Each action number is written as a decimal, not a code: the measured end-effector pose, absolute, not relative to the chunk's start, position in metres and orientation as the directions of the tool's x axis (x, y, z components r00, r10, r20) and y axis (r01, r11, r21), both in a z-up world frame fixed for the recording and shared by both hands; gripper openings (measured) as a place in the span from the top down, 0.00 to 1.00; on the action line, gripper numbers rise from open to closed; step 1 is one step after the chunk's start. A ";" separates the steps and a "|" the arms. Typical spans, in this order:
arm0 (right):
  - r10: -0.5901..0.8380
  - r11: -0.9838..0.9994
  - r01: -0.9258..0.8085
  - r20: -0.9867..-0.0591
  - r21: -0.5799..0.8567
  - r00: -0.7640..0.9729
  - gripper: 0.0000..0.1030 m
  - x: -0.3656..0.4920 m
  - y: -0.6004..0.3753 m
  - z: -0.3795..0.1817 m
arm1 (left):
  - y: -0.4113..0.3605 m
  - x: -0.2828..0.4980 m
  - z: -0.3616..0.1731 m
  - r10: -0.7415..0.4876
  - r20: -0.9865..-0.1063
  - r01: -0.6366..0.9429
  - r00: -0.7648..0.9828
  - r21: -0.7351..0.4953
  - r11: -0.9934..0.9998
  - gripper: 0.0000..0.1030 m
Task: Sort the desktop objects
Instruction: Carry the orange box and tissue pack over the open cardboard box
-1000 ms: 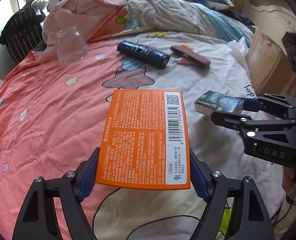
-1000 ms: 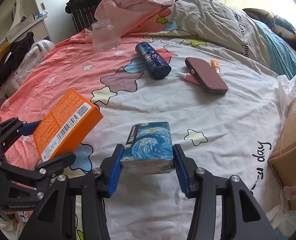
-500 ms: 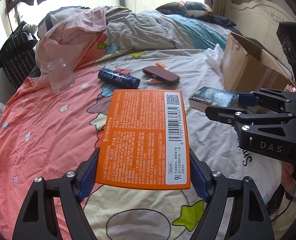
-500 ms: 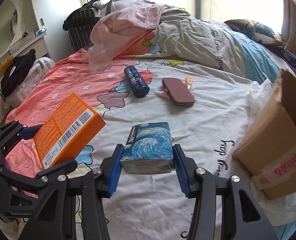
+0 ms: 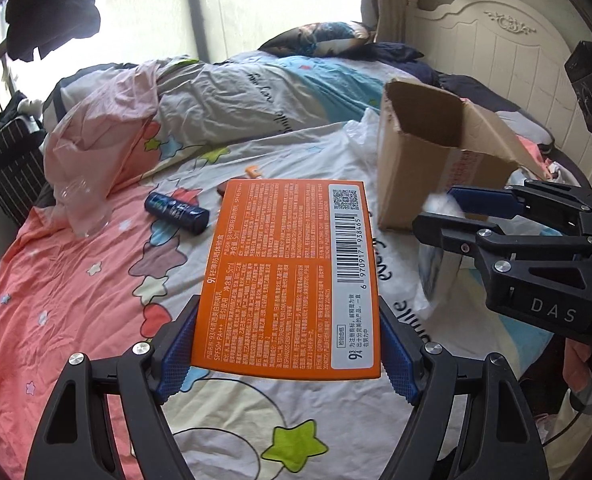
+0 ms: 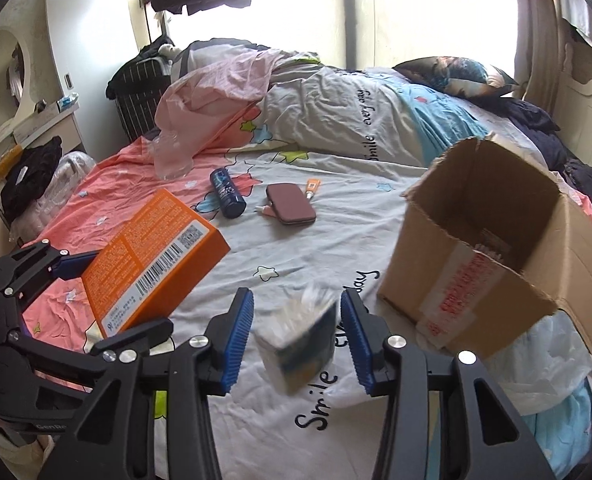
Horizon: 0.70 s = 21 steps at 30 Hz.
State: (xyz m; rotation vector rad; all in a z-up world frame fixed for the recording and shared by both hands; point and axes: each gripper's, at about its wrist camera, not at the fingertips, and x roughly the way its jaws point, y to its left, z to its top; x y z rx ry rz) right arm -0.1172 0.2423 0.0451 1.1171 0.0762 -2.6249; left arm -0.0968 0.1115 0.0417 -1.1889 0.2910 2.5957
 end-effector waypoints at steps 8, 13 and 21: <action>-0.229 -0.960 0.272 -0.738 0.064 -0.635 0.68 -0.113 0.257 0.035 | 0.130 -0.094 0.035 0.170 -0.774 -0.343 -0.609 0.064 -0.937 0.21; -0.237 -0.955 0.289 -0.767 0.070 -0.596 0.68 -0.112 0.253 0.015 | 0.126 -0.091 0.021 0.160 -0.790 -0.340 -0.592 0.064 -0.938 0.21; -0.257 -0.928 0.364 -0.845 0.079 -0.469 0.64 -0.099 0.229 -0.045 | 0.121 -0.087 -0.001 0.144 -0.814 -0.335 -0.563 0.065 -0.940 0.21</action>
